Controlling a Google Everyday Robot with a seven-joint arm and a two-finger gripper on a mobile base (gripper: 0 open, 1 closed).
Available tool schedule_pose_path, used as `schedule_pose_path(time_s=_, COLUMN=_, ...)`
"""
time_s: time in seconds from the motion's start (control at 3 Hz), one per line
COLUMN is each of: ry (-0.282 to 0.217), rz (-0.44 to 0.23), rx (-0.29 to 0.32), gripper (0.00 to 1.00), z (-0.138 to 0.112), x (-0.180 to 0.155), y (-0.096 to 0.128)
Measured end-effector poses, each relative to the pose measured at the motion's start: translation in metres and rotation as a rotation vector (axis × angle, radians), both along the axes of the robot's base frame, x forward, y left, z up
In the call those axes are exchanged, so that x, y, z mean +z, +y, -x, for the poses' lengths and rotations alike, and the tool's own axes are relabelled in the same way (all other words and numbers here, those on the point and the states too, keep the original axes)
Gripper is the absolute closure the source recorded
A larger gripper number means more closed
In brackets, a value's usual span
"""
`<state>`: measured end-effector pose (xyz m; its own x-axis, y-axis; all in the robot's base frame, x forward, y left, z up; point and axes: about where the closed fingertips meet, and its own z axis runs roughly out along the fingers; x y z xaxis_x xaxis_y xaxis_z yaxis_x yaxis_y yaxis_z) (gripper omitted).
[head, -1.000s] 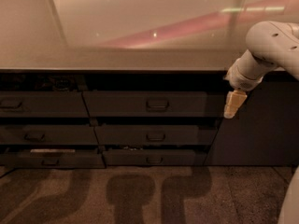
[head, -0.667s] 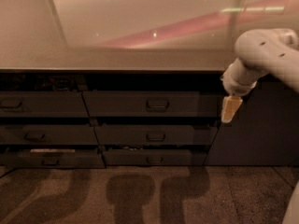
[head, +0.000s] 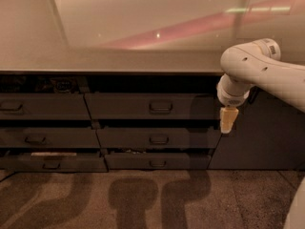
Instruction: Open top drawer
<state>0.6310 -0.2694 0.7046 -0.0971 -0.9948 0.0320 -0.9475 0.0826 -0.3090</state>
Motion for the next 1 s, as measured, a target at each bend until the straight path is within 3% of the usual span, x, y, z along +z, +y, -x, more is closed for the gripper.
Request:
schedule_pose_path(time_s=0.33, ry=0.013, rz=-0.066, rx=0.033, gripper=0.0, z=-0.002, x=-0.002, y=-0.002)
schedule_pose_path(time_s=0.67, ry=0.067, rz=-0.23, rx=0.083, gripper=0.0, z=-0.002, x=-0.013, y=-0.011)
schedule_pose_path(time_s=1.0, ry=0.028, rz=-0.274, rx=0.144, gripper=0.0, z=-0.017, x=0.007, y=-0.002)
